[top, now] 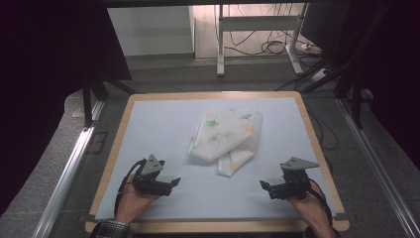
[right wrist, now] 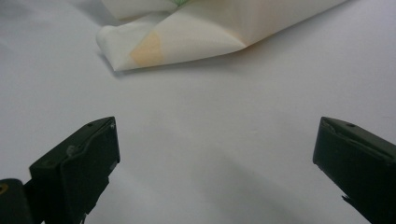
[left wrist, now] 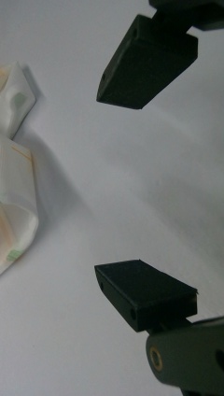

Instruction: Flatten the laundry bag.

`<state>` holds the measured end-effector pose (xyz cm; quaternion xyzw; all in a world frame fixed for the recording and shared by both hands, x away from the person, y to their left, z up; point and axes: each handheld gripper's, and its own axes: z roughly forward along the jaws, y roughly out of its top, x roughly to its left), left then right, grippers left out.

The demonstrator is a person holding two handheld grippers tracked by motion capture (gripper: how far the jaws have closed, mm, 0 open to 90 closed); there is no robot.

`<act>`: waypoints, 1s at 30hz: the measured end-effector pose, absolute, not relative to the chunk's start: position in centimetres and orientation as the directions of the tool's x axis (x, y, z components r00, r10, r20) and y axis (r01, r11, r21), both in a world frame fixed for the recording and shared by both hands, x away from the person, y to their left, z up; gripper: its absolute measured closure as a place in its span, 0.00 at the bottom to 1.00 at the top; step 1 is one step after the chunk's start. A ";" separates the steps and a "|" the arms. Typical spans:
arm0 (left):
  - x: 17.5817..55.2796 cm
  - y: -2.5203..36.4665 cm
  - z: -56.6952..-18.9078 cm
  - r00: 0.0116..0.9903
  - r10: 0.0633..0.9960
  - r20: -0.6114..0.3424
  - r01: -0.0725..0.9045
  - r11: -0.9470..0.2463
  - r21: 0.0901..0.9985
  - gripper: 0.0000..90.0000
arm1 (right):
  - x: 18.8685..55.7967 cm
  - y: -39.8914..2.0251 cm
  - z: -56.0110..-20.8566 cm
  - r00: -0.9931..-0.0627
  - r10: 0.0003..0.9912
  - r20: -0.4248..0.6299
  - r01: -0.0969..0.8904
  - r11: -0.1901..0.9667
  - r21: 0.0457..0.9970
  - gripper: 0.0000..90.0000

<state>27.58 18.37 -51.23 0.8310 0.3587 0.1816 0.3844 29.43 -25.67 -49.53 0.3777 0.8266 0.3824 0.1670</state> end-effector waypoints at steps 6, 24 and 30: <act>28.8 17.4 -51.1 0.693 0.720 0.037 0.442 -0.464 0.768 0.20 | 29.8 -25.0 -49.7 -0.664 0.747 0.036 0.507 0.415 0.755 0.00; 32.2 15.2 -50.5 0.734 0.679 0.027 0.411 -0.475 0.778 0.41 | 31.1 -22.0 -49.4 -0.681 0.731 0.043 0.506 0.427 0.750 0.26; 33.7 14.0 -50.8 0.744 0.667 0.037 0.407 -0.498 0.766 0.41 | 31.7 -20.1 -49.3 -0.702 0.711 0.038 0.491 0.445 0.749 0.43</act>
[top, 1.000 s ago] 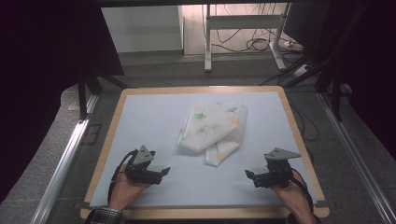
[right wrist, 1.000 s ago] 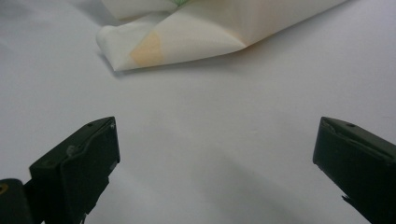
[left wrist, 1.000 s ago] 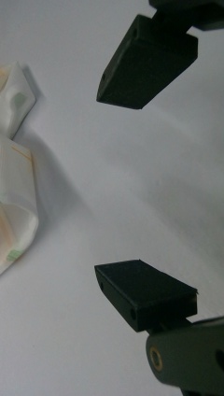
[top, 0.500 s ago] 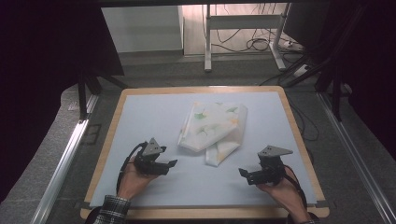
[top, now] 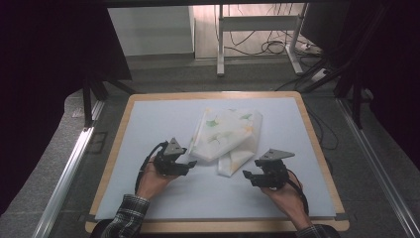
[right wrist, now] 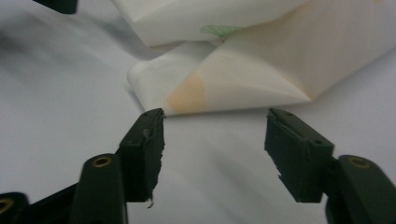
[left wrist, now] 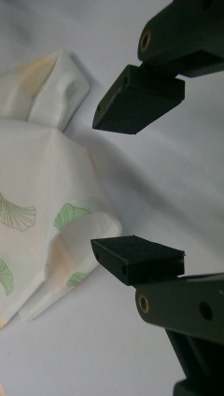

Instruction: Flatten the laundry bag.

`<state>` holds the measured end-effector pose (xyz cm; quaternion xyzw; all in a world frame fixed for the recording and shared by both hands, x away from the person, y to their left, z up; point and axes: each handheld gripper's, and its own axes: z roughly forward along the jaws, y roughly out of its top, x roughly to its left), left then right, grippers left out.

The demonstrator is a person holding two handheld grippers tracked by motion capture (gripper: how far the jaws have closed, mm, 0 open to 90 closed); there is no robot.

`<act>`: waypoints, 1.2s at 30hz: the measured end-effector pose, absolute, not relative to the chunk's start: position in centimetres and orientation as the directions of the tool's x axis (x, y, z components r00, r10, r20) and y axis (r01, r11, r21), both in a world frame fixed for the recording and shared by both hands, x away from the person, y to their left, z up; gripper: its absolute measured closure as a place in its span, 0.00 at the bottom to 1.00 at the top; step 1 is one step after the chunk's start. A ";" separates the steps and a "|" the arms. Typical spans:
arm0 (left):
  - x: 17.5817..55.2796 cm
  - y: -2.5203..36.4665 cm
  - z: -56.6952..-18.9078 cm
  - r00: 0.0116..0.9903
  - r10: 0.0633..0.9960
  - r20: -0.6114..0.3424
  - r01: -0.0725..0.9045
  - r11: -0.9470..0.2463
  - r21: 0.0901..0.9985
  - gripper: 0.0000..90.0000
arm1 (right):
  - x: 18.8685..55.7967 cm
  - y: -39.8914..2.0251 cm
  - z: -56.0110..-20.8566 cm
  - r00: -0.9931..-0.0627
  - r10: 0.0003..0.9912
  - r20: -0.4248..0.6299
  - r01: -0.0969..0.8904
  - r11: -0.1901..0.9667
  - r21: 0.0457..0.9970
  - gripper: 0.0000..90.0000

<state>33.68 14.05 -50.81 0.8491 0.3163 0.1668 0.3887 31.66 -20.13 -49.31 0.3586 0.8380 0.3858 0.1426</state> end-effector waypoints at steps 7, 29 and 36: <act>34.8 13.1 -51.3 0.748 0.663 0.042 0.408 -0.508 0.758 0.43 | 33.0 -17.7 -50.0 -0.711 0.703 0.021 0.488 0.471 0.735 0.40; 34.8 17.3 -48.5 0.692 0.721 0.041 0.390 -0.420 0.820 0.99 | 35.5 -15.2 -50.4 -0.675 0.732 -0.090 0.530 0.567 0.631 0.99; 35.0 20.2 -48.4 0.631 0.775 -0.005 0.431 -0.346 0.833 0.99 | 36.4 -19.3 -48.9 -0.603 0.793 -0.086 0.564 0.499 0.658 0.99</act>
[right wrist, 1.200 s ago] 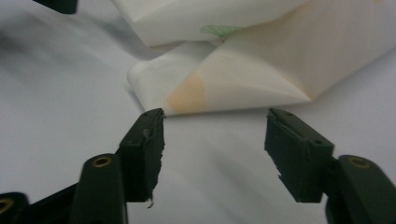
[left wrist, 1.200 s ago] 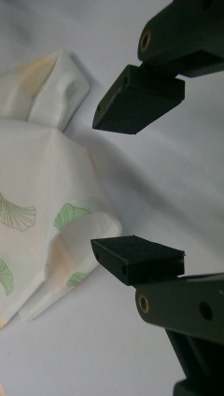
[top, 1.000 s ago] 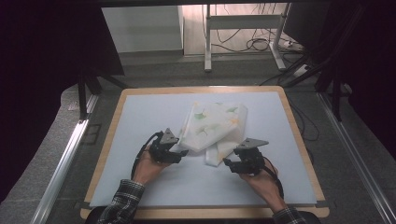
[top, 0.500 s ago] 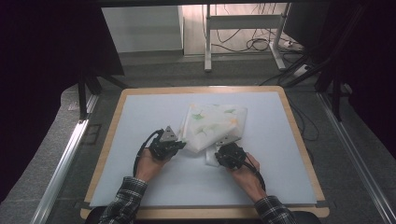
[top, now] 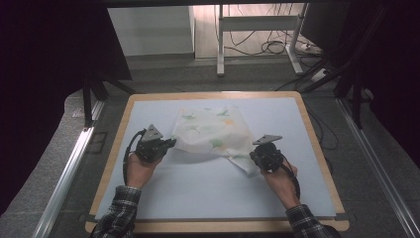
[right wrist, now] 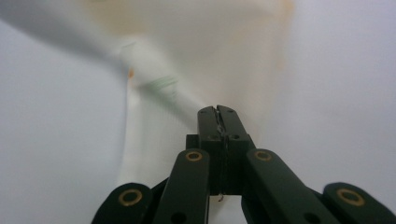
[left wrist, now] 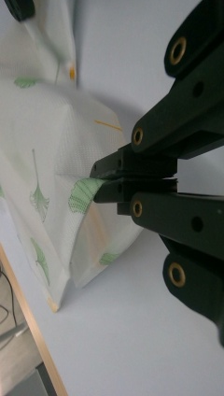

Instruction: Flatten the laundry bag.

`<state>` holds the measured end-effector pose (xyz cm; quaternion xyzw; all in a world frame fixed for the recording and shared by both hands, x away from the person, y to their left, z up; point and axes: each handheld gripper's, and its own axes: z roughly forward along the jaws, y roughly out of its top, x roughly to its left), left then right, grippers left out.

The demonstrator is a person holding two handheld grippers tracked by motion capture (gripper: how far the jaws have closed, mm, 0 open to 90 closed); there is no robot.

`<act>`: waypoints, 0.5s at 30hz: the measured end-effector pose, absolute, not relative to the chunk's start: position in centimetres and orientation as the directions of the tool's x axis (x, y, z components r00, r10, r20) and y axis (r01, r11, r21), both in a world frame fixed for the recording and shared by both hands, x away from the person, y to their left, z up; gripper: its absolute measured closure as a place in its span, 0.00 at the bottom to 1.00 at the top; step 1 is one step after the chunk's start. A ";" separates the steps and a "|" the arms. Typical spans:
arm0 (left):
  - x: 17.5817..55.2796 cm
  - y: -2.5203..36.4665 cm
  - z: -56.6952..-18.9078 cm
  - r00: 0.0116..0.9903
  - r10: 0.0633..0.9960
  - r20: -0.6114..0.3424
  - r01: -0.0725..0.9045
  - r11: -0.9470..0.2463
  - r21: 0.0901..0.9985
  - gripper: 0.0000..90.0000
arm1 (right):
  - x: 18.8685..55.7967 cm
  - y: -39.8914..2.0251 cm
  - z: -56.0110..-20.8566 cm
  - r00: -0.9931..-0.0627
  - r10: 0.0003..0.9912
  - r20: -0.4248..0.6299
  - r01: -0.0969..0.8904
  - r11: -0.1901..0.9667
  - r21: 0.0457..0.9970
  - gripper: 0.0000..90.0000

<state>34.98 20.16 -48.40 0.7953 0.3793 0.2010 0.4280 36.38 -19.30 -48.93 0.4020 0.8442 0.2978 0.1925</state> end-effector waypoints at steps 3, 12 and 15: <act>35.0 20.4 -48.5 0.635 0.773 -0.021 0.438 -0.338 0.833 0.99 | 36.8 -20.8 -48.6 -0.589 0.807 -0.034 0.583 0.454 0.673 0.99; 35.0 20.2 -48.8 0.636 0.772 -0.013 0.456 -0.362 0.813 0.98 | 36.5 -21.7 -48.3 -0.583 0.812 -0.015 0.589 0.435 0.681 0.53; 35.0 20.7 -48.8 0.630 0.776 -0.021 0.464 -0.355 0.811 0.98 | 36.5 -22.1 -49.0 -0.589 0.808 -0.008 0.605 0.447 0.659 0.44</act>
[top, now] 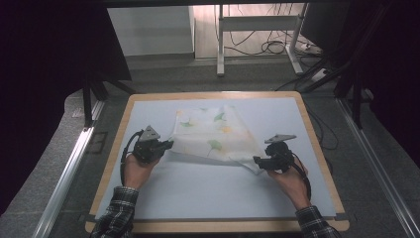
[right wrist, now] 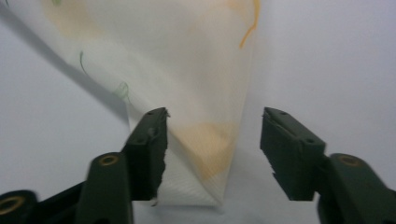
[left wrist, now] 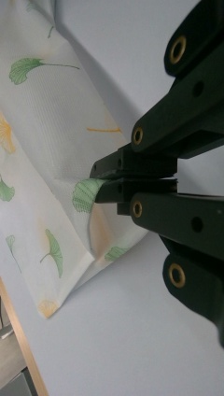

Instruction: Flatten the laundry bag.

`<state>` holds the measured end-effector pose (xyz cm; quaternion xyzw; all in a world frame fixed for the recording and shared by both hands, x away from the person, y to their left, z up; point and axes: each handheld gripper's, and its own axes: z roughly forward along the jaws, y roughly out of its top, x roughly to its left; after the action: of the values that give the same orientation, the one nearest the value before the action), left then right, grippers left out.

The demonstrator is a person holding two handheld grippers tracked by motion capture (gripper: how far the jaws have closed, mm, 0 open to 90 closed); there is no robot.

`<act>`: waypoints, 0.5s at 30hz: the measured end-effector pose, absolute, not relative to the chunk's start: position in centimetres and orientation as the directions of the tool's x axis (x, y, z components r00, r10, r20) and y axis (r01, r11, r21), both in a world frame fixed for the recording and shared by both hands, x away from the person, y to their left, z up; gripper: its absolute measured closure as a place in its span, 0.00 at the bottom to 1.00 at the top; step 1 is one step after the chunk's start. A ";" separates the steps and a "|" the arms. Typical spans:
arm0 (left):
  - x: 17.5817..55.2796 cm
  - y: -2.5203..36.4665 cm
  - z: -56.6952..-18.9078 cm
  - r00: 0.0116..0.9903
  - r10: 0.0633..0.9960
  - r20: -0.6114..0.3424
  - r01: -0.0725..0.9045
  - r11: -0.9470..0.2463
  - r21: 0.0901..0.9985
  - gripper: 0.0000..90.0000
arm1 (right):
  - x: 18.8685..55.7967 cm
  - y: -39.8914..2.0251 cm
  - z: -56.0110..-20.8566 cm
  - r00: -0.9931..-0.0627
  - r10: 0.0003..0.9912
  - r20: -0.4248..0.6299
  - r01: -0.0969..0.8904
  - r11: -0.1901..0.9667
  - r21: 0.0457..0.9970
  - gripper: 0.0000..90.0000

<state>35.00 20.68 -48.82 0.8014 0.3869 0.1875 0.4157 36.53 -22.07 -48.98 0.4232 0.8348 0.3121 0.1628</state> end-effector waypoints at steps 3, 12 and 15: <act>35.0 20.9 -48.8 0.625 0.780 -0.033 0.467 -0.340 0.816 0.98 | 36.8 -21.9 -49.6 -0.604 0.796 0.035 0.637 0.456 0.621 0.65; 34.4 21.9 -47.5 0.619 0.784 -0.054 0.433 -0.283 0.856 0.98 | 36.6 -21.9 -46.8 -0.630 0.776 0.018 0.587 0.461 0.666 0.98; 34.1 22.0 -46.7 0.622 0.781 -0.056 0.415 -0.267 0.870 0.98 | 36.2 -22.4 -44.8 -0.643 0.765 0.021 0.558 0.449 0.698 0.98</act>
<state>34.06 22.03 -46.69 0.7713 0.3876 0.1971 0.4648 36.18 -22.37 -44.77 0.3948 0.8379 0.3458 0.1502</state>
